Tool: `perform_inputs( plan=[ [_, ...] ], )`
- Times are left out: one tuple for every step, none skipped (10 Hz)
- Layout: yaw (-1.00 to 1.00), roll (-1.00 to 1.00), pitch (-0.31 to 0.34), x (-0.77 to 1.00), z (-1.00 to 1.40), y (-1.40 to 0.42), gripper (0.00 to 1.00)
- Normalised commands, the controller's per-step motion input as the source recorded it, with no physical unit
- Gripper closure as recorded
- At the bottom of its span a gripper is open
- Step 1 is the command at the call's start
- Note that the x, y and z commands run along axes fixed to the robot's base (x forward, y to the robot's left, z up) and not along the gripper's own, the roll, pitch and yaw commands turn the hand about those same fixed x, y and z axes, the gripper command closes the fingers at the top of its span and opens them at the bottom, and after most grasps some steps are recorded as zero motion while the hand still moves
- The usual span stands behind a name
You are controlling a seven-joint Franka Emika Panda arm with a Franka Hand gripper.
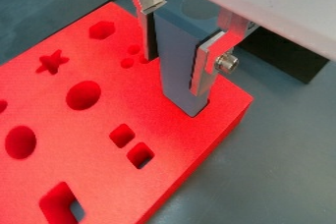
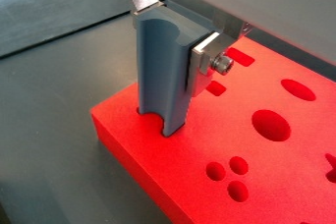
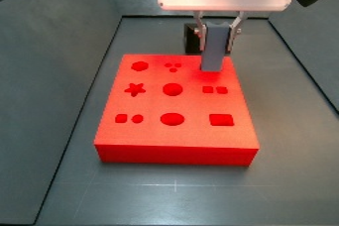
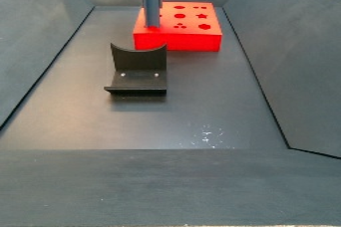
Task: Pick up the arch object. Move up. Rotate the arch object. Move to above the board. Insert the arch object.
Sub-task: Insert the arch object.
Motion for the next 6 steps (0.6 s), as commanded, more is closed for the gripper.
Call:
perform_inputs(
  plan=[
    [0.14,-0.03,-0.007,0.11,-0.47,0.00,1.00],
    [0.00,0.00,0.000,0.12,-0.54,0.00,1.00],
    [-0.14,0.00,0.000,0.14,-0.60,0.00,1.00],
    [-0.19,-0.03,0.000,0.14,-0.52,0.00,1.00],
    [-0.09,-0.19,-0.057,0.05,-0.12,0.08,1.00],
    [0.00,0.00,0.000,0.02,0.00,0.00,1.00]
  ],
)
